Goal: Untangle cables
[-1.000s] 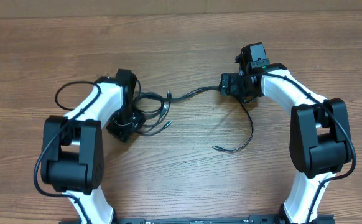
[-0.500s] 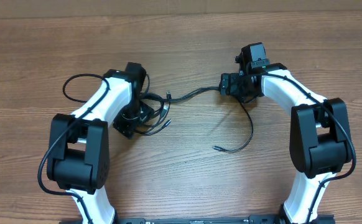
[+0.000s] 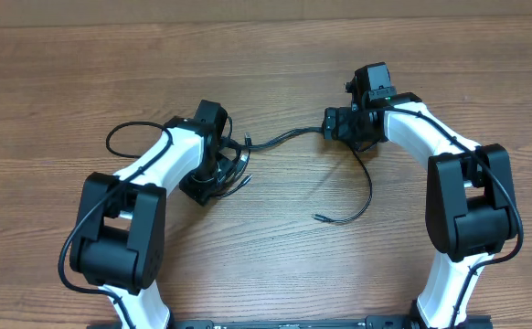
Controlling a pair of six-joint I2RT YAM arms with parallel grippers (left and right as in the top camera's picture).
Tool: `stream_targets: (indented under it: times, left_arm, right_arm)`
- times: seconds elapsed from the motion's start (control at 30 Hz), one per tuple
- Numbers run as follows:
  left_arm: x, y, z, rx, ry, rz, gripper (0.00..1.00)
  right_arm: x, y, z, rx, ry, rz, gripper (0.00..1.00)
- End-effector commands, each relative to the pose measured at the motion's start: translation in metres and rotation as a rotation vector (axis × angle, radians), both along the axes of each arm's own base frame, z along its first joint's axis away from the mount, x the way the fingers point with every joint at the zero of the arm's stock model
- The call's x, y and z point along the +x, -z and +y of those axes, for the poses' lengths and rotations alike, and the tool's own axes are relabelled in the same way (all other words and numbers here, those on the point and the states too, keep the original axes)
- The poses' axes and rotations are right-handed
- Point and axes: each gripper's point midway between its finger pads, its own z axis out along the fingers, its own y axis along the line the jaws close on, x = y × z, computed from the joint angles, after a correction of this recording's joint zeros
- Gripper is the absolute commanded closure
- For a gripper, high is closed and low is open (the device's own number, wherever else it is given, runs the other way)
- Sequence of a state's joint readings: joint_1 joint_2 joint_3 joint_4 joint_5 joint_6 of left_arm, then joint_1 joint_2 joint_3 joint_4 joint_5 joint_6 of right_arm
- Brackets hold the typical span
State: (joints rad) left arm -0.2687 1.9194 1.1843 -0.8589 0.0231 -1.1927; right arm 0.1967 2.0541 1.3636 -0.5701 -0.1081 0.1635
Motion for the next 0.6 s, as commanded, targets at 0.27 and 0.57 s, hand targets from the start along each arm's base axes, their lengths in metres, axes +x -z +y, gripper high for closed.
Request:
stream_targets:
  times: [0.27, 0.57]
  left_arm:
    - [-0.048, 0.008, 0.031, 0.002, 0.440, 0.237, 0.32]
    - [-0.040, -0.036, 0.107, 0.089, 0.410, 0.334, 0.21]
  right_arm:
    - [-0.024, 0.030, 0.010, 0.051, -0.011, 0.112, 0.00]
    - [-0.024, 0.030, 0.010, 0.050, -0.010, 0.116, 0.00]
